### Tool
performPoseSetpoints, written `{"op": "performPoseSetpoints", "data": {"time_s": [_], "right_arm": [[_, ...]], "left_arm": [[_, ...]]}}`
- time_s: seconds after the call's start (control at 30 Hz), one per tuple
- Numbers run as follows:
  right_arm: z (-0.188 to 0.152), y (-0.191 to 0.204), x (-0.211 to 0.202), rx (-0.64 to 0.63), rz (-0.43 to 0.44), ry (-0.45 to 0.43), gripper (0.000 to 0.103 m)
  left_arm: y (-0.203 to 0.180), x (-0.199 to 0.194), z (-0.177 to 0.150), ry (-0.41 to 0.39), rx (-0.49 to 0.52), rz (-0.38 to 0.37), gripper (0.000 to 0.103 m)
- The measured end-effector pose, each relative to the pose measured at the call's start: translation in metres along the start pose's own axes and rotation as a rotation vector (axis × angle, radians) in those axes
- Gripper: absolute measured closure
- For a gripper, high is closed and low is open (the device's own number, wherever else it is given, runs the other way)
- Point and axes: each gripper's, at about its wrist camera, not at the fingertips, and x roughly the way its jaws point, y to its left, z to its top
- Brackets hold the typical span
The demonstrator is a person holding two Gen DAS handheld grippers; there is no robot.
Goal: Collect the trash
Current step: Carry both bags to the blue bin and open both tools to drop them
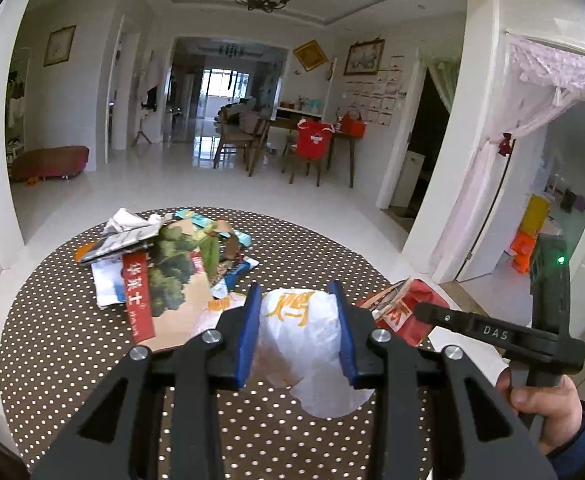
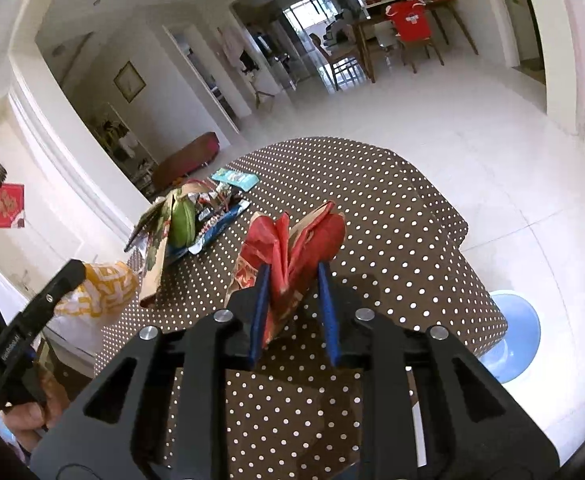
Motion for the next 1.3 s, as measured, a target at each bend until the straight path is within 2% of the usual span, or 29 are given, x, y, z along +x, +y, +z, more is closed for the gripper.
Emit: {"op": "performPoseSetpoints", "data": {"time_s": [0.2, 0.33, 0.5, 0.63, 0.8, 0.93, 1.07, 1.13, 1.17, 1.2, 1.23, 1.3], "right_arm": [[0.019, -0.017, -0.030, 0.031, 0.007, -0.066, 0.080], [0.032, -0.037, -0.056, 0.059, -0.034, -0.129, 0.080], [0.040, -0.094, -0.095, 0.124, -0.155, -0.201, 0.080], [0.029, -0.153, -0.108, 0.218, -0.269, -0.201, 0.080], [0.006, -0.229, -0.089, 0.337, -0.379, -0.124, 0.080], [-0.014, -0.280, -0.045, 0.393, -0.442, -0.006, 0.080], [-0.037, -0.326, 0.009, 0.458, -0.438, 0.107, 0.078], [-0.044, -0.347, 0.029, 0.490, -0.425, 0.148, 0.069], [-0.050, -0.359, 0.039, 0.521, -0.419, 0.172, 0.055], [-0.055, -0.366, 0.041, 0.551, -0.408, 0.167, 0.031], [-0.058, -0.373, 0.041, 0.582, -0.393, 0.157, 0.026], [-0.063, -0.381, 0.031, 0.638, -0.386, 0.127, 0.025]], "left_arm": [[-0.009, 0.010, 0.011, -0.017, 0.000, -0.035, 0.070], [-0.023, 0.017, 0.018, -0.027, 0.018, -0.066, 0.070], [-0.048, 0.039, 0.025, -0.014, 0.046, -0.123, 0.070], [-0.082, 0.062, 0.033, 0.013, 0.081, -0.201, 0.070], [-0.144, 0.104, 0.038, 0.083, 0.117, -0.331, 0.070], [-0.193, 0.150, 0.028, 0.188, 0.108, -0.419, 0.070], [-0.236, 0.212, 0.003, 0.317, 0.124, -0.432, 0.070], [-0.251, 0.245, -0.013, 0.403, 0.112, -0.434, 0.070], [-0.257, 0.262, -0.022, 0.446, 0.110, -0.428, 0.070], [-0.265, 0.278, -0.030, 0.478, 0.119, -0.418, 0.070], [-0.270, 0.289, -0.038, 0.502, 0.131, -0.409, 0.070], [-0.279, 0.311, -0.051, 0.556, 0.148, -0.399, 0.070]]}}
